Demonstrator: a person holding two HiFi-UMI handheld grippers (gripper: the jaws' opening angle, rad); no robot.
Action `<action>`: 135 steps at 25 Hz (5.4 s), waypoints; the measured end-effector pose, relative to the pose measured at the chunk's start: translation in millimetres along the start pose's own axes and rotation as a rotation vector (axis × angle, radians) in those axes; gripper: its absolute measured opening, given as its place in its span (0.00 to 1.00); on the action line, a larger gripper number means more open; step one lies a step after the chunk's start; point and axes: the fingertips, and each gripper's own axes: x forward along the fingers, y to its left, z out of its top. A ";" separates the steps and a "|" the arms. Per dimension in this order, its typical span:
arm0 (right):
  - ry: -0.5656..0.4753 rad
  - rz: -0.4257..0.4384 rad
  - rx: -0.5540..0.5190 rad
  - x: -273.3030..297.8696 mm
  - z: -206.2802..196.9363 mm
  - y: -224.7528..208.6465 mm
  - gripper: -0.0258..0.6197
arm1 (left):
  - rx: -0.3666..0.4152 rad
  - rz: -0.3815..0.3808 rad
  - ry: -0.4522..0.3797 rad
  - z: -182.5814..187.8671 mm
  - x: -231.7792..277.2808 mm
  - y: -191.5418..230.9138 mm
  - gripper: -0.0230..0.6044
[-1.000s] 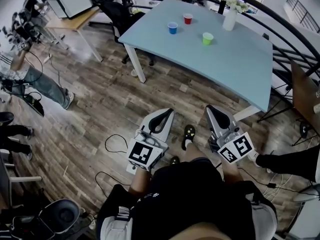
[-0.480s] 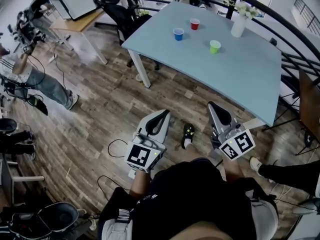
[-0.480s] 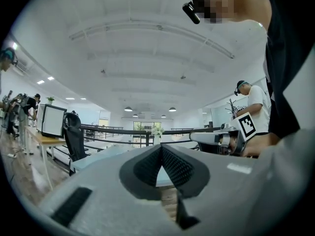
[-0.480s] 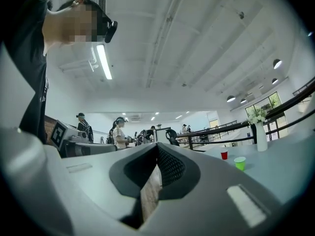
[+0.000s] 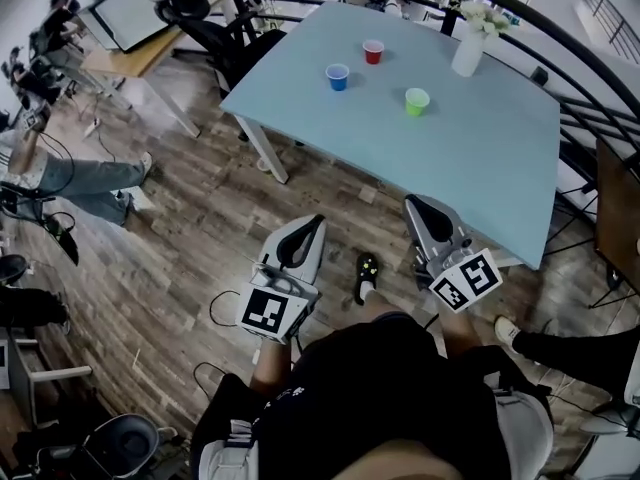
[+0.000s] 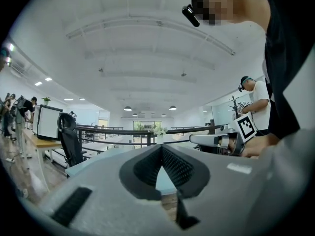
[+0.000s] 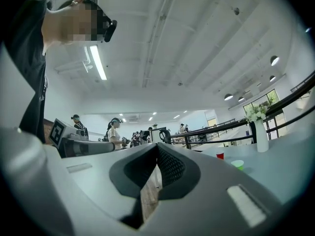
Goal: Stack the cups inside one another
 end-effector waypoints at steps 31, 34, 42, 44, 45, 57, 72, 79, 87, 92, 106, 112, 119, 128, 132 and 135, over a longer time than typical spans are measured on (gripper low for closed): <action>-0.008 -0.050 0.029 69.3 3.4 -176.1 0.04 | 0.054 -0.021 0.054 4.0 183.7 57.8 0.02; -0.003 -0.059 0.021 73.9 2.9 -188.6 0.04 | 0.043 -0.026 0.049 1.7 197.5 64.9 0.02; 0.006 -0.100 0.000 72.8 8.0 -226.9 0.05 | 0.041 -0.058 0.039 0.3 237.9 66.0 0.02; 0.007 -0.108 -0.001 72.0 9.3 -235.2 0.05 | 0.044 -0.064 0.044 1.2 245.8 64.4 0.02; 0.008 -0.113 -0.002 71.8 9.2 -239.2 0.05 | 0.044 -0.065 0.046 1.6 248.9 64.0 0.02; 0.038 -0.152 -0.021 83.5 -7.3 -262.4 0.07 | 0.053 -0.086 0.070 -5.8 266.5 75.1 0.02; 0.127 -0.239 -0.045 126.5 -36.1 -306.4 0.15 | 0.027 -0.122 0.084 -15.0 314.1 127.4 0.02; 0.186 -0.294 -0.047 142.6 -61.6 -333.2 0.26 | 0.025 -0.135 0.115 -26.4 333.8 149.1 0.02; 0.272 -0.346 -0.036 158.4 -91.6 -363.9 0.38 | 0.009 -0.132 0.156 -37.2 354.2 176.5 0.02; 0.335 -0.362 -0.052 168.4 -115.1 -380.5 0.43 | 0.003 -0.133 0.174 -46.5 364.5 190.2 0.02; 0.501 -0.402 -0.081 178.2 -175.6 -410.7 0.57 | 0.006 -0.109 0.212 -58.4 371.1 218.7 0.02; 0.526 -0.423 -0.085 176.9 -187.7 -419.4 0.57 | 0.004 -0.095 0.226 -61.6 369.6 224.7 0.02; 0.537 -0.420 -0.079 178.6 -192.2 -420.7 0.56 | 0.006 -0.082 0.229 -61.8 365.5 231.9 0.02; 0.522 -0.400 -0.107 187.1 -177.0 -413.4 0.56 | -0.004 -0.064 0.212 -59.7 359.1 240.2 0.02; 0.521 -0.370 -0.112 199.1 -170.1 -407.4 0.56 | -0.008 -0.053 0.200 -58.2 357.5 244.3 0.02; 0.501 -0.343 -0.123 212.3 -159.4 -402.9 0.56 | -0.013 -0.040 0.191 -56.5 356.6 249.3 0.02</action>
